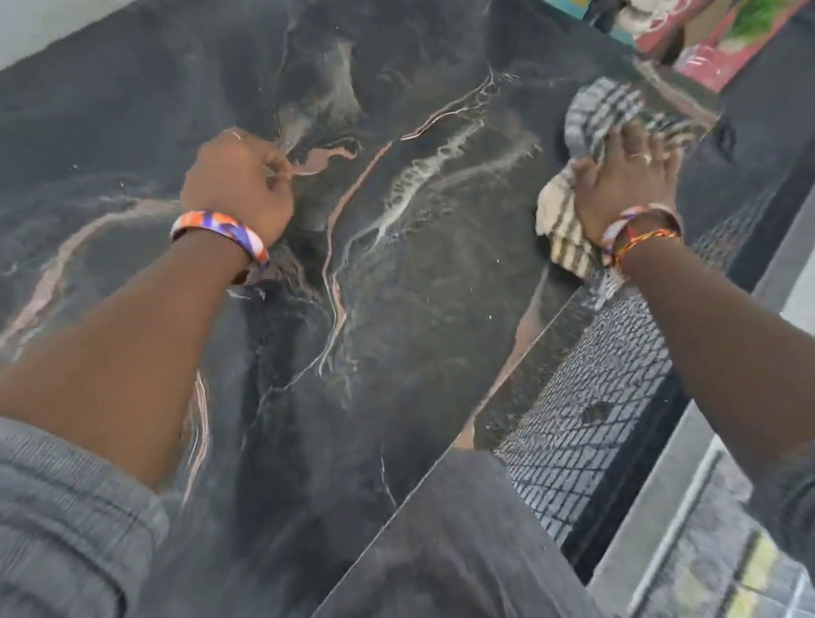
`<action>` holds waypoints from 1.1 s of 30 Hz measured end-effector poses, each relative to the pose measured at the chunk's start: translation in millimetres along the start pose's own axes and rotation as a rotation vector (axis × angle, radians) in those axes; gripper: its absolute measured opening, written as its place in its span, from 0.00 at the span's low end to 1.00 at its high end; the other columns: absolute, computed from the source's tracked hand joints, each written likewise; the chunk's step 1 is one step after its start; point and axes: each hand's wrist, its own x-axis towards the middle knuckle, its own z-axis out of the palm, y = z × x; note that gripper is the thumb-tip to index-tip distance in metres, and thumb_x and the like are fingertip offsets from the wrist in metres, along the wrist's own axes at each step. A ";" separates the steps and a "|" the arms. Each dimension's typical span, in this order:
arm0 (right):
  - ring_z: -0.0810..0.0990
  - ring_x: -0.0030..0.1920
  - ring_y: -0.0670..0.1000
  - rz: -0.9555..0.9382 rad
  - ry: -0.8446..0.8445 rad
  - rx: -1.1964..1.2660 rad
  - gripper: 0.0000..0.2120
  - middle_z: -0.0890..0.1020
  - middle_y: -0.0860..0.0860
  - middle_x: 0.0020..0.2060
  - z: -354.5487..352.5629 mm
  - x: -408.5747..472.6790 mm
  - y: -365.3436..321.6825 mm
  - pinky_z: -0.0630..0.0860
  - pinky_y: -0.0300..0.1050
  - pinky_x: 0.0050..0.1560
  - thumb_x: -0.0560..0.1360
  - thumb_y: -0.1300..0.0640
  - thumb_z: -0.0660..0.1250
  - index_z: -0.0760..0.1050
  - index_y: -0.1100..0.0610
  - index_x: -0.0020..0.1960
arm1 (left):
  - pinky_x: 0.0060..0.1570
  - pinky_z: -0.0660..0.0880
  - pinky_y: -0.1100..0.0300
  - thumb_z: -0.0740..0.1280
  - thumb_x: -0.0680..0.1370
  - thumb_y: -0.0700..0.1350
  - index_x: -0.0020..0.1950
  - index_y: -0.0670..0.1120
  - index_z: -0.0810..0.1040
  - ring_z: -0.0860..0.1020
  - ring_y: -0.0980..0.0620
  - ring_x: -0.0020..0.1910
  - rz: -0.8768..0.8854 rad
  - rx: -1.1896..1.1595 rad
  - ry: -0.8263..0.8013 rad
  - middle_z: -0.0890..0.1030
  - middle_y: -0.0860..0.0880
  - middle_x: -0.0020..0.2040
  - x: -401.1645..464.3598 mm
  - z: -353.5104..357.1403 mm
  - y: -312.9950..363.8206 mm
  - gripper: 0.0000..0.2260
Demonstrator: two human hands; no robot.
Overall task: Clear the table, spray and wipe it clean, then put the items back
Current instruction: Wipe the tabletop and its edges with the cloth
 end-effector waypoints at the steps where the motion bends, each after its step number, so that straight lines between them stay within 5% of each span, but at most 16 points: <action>1: 0.50 0.76 0.61 -0.046 0.001 -0.013 0.27 0.53 0.59 0.76 1.4 -15.6 -9.1 0.44 0.57 0.75 0.80 0.50 0.47 0.52 0.62 0.75 | 0.57 0.75 0.46 0.62 0.72 0.39 0.51 0.42 0.83 0.77 0.35 0.55 -0.019 0.011 0.012 0.80 0.37 0.55 -3.5 -1.2 -4.3 0.12; 9: 0.45 0.76 0.61 -0.440 -0.082 -0.083 0.27 0.48 0.59 0.76 14.2 -127.4 -104.0 0.44 0.58 0.75 0.80 0.51 0.46 0.47 0.62 0.76 | 0.54 0.74 0.47 0.61 0.73 0.38 0.50 0.42 0.82 0.75 0.35 0.56 -0.079 0.060 0.032 0.79 0.36 0.56 -18.4 -18.0 -46.1 0.11; 11: 0.50 0.75 0.62 -0.715 -0.103 -0.067 0.26 0.54 0.60 0.75 24.7 -149.0 -139.6 0.51 0.60 0.75 0.78 0.57 0.53 0.54 0.62 0.74 | 0.55 0.74 0.46 0.61 0.72 0.39 0.50 0.42 0.82 0.74 0.35 0.57 -0.083 0.066 0.036 0.79 0.35 0.56 -19.0 -26.0 -52.1 0.12; 13: 0.60 0.73 0.61 -0.874 -0.234 0.294 0.23 0.64 0.60 0.72 28.6 -164.7 -172.5 0.58 0.51 0.73 0.76 0.64 0.57 0.64 0.62 0.71 | 0.57 0.72 0.46 0.58 0.70 0.43 0.51 0.41 0.82 0.74 0.34 0.57 -0.092 0.079 0.053 0.79 0.34 0.55 -18.8 -37.1 -58.4 0.16; 17: 0.79 0.46 0.43 -0.623 -0.472 1.093 0.13 0.80 0.58 0.51 4.2 -151.4 -200.0 0.70 0.33 0.48 0.78 0.67 0.58 0.74 0.66 0.60 | 0.59 0.71 0.45 0.61 0.75 0.40 0.54 0.40 0.81 0.72 0.33 0.60 -0.152 0.137 0.057 0.77 0.34 0.58 -12.3 -54.5 -67.7 0.13; 20: 0.78 0.46 0.50 -0.337 -0.214 1.449 0.07 0.81 0.57 0.44 -12.1 -110.7 -180.0 0.75 0.47 0.54 0.77 0.64 0.61 0.76 0.61 0.51 | 0.58 0.73 0.45 0.62 0.75 0.40 0.54 0.40 0.81 0.74 0.33 0.57 -0.150 0.148 0.067 0.77 0.34 0.56 -5.5 -53.3 -64.5 0.12; 24: 0.74 0.38 0.49 -0.041 0.341 1.124 0.08 0.77 0.56 0.35 -39.4 -42.7 -124.5 0.68 0.36 0.36 0.77 0.60 0.60 0.75 0.63 0.43 | 0.58 0.73 0.45 0.62 0.76 0.40 0.55 0.40 0.81 0.74 0.34 0.57 -0.149 0.118 0.071 0.77 0.35 0.57 16.4 -42.4 -51.7 0.12; 26: 0.75 0.56 0.57 0.062 0.268 0.767 0.16 0.78 0.62 0.53 -33.4 -4.4 -98.0 0.70 0.39 0.55 0.76 0.56 0.58 0.73 0.66 0.56 | 0.58 0.73 0.46 0.62 0.75 0.40 0.55 0.40 0.81 0.74 0.34 0.58 -0.144 0.108 0.080 0.77 0.35 0.58 31.7 -38.0 -46.1 0.12; 28: 0.53 0.75 0.62 0.166 0.009 0.350 0.27 0.59 0.61 0.74 -12.8 24.8 -84.6 0.50 0.53 0.75 0.78 0.50 0.56 0.59 0.60 0.73 | 0.59 0.72 0.46 0.61 0.75 0.39 0.55 0.40 0.81 0.74 0.34 0.59 -0.155 0.105 0.086 0.77 0.36 0.59 46.7 -34.6 -42.8 0.12; 30: 0.40 0.76 0.62 0.189 -0.097 0.173 0.30 0.46 0.59 0.77 1.6 49.8 -91.0 0.38 0.57 0.74 0.79 0.46 0.51 0.48 0.58 0.76 | 0.59 0.72 0.46 0.61 0.75 0.38 0.54 0.41 0.81 0.73 0.35 0.60 -0.162 0.099 0.094 0.76 0.37 0.60 61.3 -31.1 -44.3 0.12; 33: 0.41 0.76 0.61 0.122 -0.087 0.137 0.30 0.46 0.59 0.77 2.0 94.7 -126.3 0.38 0.56 0.74 0.80 0.46 0.49 0.47 0.58 0.77 | 0.60 0.71 0.47 0.62 0.74 0.38 0.54 0.41 0.81 0.72 0.37 0.62 -0.214 0.092 0.120 0.75 0.37 0.61 81.1 -26.5 -61.6 0.12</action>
